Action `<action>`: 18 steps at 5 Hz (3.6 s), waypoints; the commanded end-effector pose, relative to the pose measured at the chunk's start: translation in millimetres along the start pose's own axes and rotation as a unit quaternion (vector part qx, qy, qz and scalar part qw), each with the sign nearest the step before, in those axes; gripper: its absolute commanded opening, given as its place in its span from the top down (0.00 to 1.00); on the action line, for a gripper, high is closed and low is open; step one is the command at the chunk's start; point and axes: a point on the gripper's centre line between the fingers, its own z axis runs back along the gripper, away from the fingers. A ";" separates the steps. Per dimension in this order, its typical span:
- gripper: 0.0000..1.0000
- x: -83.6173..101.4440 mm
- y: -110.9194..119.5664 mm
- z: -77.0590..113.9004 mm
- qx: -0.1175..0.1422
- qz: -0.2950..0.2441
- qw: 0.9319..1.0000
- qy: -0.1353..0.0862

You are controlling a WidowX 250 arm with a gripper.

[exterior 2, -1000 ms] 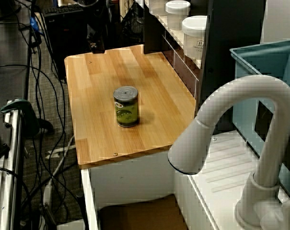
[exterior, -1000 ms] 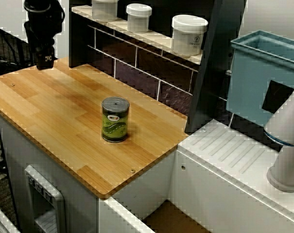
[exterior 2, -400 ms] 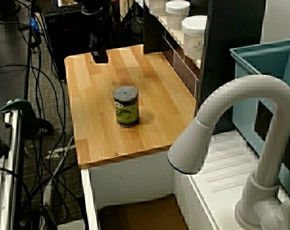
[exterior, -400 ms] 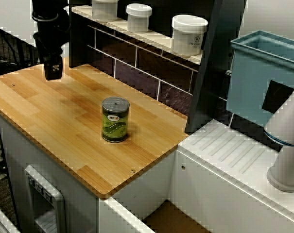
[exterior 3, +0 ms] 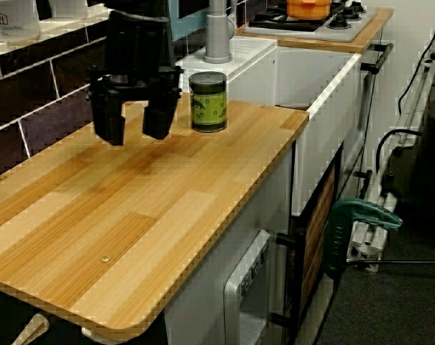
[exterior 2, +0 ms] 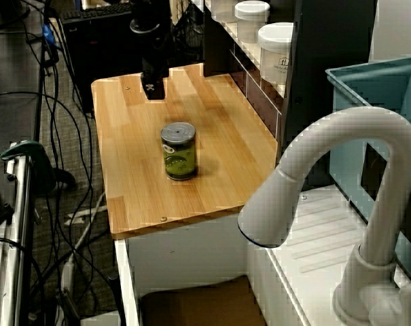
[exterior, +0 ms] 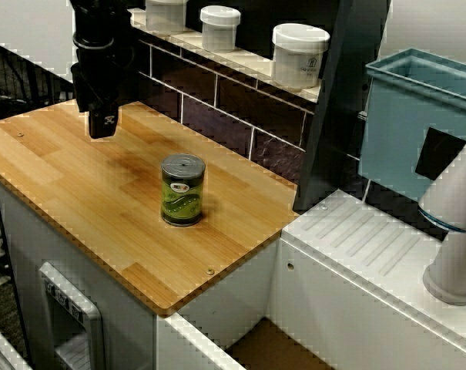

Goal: Push into sink

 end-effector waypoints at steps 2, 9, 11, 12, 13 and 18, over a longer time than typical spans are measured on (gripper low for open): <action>0.00 11.5 12.7 -8.0 -0.092 -0.010 0.995 -0.025; 0.00 28.3 -46.4 -4.6 -0.091 -0.034 0.995 -0.039; 0.00 42.9 -69.3 1.5 -0.089 -0.044 0.994 -0.042; 0.00 44.9 -81.5 3.8 -0.087 -0.053 0.994 -0.048; 0.00 46.5 -96.0 8.1 -0.090 -0.066 0.992 -0.049; 0.00 58.4 -120.5 17.5 -0.084 -0.091 0.991 -0.053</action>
